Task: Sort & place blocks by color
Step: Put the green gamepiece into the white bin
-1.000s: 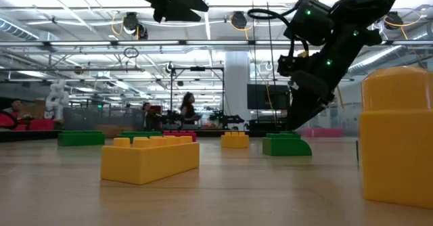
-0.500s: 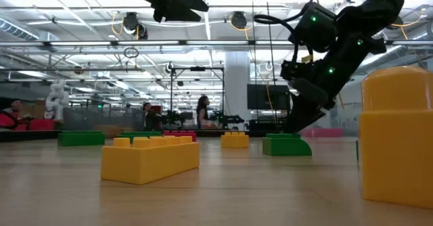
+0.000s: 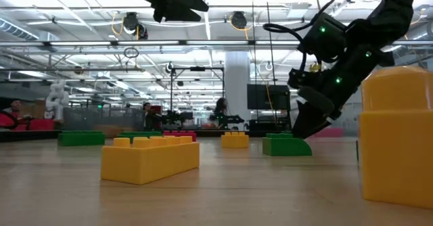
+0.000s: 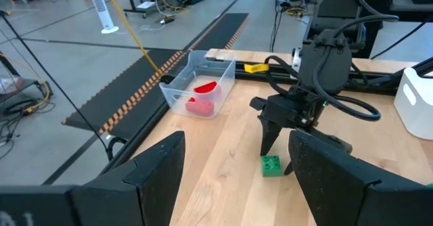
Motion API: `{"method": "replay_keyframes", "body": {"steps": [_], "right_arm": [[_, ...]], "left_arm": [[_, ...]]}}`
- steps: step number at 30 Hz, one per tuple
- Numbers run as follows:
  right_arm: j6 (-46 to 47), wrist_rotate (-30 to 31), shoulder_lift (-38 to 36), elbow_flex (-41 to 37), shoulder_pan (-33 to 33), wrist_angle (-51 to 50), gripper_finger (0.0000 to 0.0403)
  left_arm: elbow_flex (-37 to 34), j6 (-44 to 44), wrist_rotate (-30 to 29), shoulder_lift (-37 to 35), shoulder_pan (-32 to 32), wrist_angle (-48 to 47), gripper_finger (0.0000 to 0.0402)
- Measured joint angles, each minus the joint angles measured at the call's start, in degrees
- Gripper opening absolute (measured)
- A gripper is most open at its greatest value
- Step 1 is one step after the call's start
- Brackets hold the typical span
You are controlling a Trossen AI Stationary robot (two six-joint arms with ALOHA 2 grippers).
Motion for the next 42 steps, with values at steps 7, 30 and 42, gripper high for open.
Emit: {"method": "replay_keyframes", "body": {"steps": [7, 30, 42], "right_arm": [[-1.3, 0.1, 0.0, -0.3, -0.3, 0.2, 0.0215], [-14.1, 0.1, 0.0, -0.3, -0.2, 4.7, 0.0063], [-29.6, 1.5, -0.1, 0.9, -2.6, 14.4, 0.0263]], "left_arm": [[0.0, 0.0, 0.0, 0.0, 0.0, 0.0, 0.0266], [0.0, 0.0, 0.0, 0.0, 0.0, -0.2, 0.0266], [0.0, 0.1, 0.0, 0.0, 0.0, -0.2, 0.0266]]}}
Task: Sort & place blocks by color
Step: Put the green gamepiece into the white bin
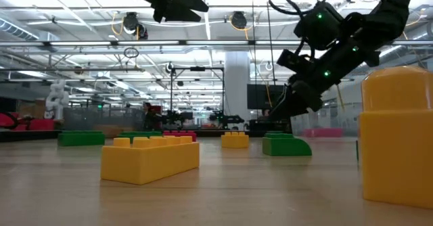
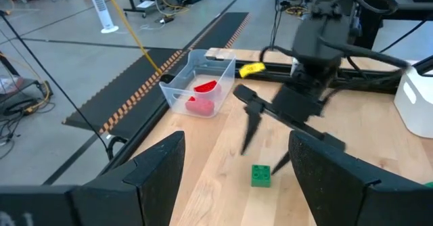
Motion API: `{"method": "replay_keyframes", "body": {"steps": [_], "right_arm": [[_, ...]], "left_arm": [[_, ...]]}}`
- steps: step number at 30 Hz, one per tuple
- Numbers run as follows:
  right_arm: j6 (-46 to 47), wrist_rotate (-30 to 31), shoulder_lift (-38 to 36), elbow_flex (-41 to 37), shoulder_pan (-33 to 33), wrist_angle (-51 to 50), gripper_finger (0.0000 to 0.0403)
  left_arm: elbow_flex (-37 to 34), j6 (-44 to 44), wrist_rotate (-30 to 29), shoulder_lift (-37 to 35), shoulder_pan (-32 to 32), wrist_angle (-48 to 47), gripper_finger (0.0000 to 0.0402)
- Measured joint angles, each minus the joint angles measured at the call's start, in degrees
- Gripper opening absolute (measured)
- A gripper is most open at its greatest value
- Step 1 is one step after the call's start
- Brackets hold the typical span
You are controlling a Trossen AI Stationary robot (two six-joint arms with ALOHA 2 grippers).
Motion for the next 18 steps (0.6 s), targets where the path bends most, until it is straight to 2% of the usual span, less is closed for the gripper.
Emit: {"method": "replay_keyframes", "body": {"steps": [7, 14, 18], "right_arm": [[6.6, -1.5, 0.0, 0.0, -2.2, -3.8, 0.0271], [13.2, -1.7, 0.1, 0.0, -2.2, -1.9, 0.028], [15.9, -2.1, 2.5, 0.0, -2.2, -1.5, 0.0292]], "left_arm": [[0.0, 0.0, 0.0, 0.0, 0.0, 0.0, 0.0266], [0.0, 0.0, 0.0, 0.0, 0.0, 0.0, 0.0266], [0.0, 0.1, 0.0, 0.0, 0.0, 0.1, 0.0266]]}}
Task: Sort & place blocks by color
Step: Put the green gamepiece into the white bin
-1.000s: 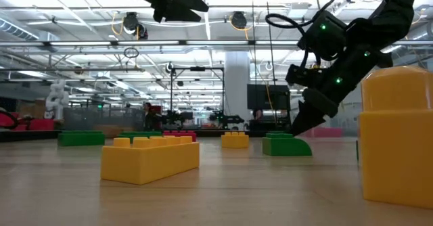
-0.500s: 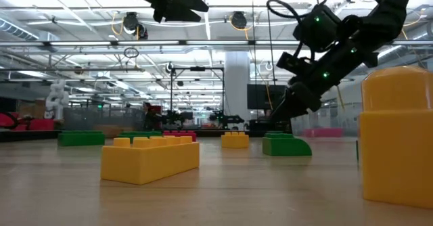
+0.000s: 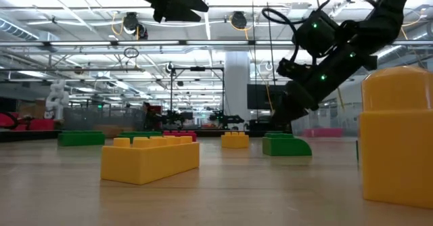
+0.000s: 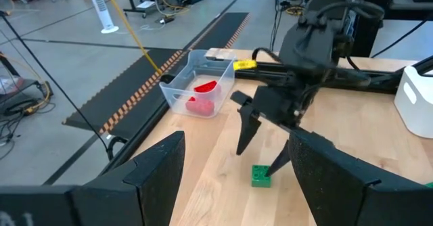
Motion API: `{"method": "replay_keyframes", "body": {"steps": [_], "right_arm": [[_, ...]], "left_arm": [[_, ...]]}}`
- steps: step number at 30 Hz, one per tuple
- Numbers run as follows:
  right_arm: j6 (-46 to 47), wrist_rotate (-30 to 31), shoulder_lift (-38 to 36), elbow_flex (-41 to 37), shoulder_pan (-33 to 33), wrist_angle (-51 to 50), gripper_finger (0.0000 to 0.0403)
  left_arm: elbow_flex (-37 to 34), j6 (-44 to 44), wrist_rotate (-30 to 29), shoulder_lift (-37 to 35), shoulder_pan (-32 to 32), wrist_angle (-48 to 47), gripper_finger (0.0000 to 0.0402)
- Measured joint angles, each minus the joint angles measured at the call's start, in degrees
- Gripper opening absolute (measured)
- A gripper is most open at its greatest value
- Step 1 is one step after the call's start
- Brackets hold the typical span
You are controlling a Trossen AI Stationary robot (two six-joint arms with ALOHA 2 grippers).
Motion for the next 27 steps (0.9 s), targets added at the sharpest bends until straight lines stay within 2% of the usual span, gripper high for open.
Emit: {"method": "replay_keyframes", "body": {"steps": [6, 15, 19, 25, 27], "right_arm": [[1.9, -3.9, 6.7, 0.0, 0.0, 7.4, 0.0302], [2.2, -3.4, 11.2, 0.1, 0.2, 9.0, 0.0296], [2.2, -3.4, 10.9, 0.1, 0.3, 8.8, 0.0263], [2.2, -3.4, 9.8, 0.1, 1.0, 7.9, 0.0176], [2.2, -3.4, 9.7, 0.0, 1.3, 7.9, 0.0176]], "left_arm": [[0.0, 0.0, 0.0, 0.0, 0.0, 0.0, 0.0266], [0.0, 0.1, 0.0, 0.0, 0.0, -0.5, 0.0266], [0.0, 0.1, 0.0, 0.0, 0.0, -0.7, 0.0266], [0.0, -0.1, 0.0, 0.0, 0.0, -1.4, 0.0266], [0.0, -0.1, 0.0, 0.0, 0.0, -1.4, 0.0266]]}}
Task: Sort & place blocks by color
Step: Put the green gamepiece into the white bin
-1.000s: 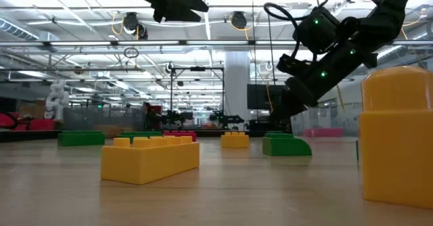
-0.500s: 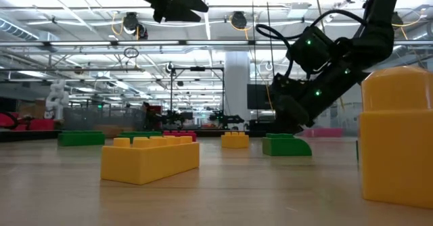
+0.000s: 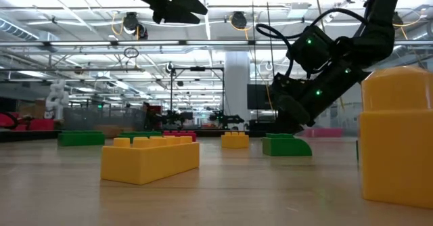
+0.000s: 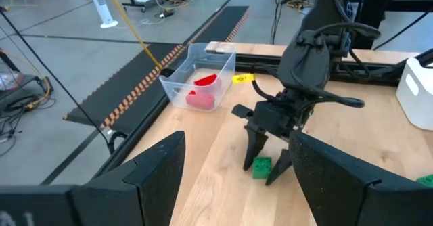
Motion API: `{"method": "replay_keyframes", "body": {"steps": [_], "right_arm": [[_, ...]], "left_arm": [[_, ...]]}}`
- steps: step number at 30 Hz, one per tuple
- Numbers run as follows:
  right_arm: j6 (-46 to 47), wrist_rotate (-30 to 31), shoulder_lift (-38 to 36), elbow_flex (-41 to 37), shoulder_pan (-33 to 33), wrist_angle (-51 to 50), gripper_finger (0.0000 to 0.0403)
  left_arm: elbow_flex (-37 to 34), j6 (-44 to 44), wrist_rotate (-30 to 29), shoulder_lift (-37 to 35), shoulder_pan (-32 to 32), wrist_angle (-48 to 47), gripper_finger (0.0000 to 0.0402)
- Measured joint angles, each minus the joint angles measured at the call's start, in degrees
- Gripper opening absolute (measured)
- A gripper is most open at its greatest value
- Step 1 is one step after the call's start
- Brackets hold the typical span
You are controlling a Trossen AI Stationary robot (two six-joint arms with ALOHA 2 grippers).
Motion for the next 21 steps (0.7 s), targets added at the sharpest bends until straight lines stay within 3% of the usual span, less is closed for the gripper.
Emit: {"method": "replay_keyframes", "body": {"steps": [9, 13, 18, 21], "right_arm": [[0.7, -1.7, -3.5, -0.2, 0.7, -1.3, 0.0176], [0.9, -2.3, -11.1, -0.1, 1.7, -3.7, 0.0176], [3.4, -2.4, -23.0, -0.1, 4.3, -15.2, 0.0176], [3.9, -5.8, -30.0, -0.1, 6.4, -23.7, 0.0176]], "left_arm": [[0.0, -0.1, 0.0, 0.0, 0.0, -0.3, 0.0266], [0.0, -0.1, 0.0, 0.0, 0.0, -0.3, 0.0266], [0.0, -0.1, 0.0, 0.0, 0.1, -0.8, 0.0266], [0.0, -0.2, 0.0, 0.0, 0.0, -1.2, 0.0266]]}}
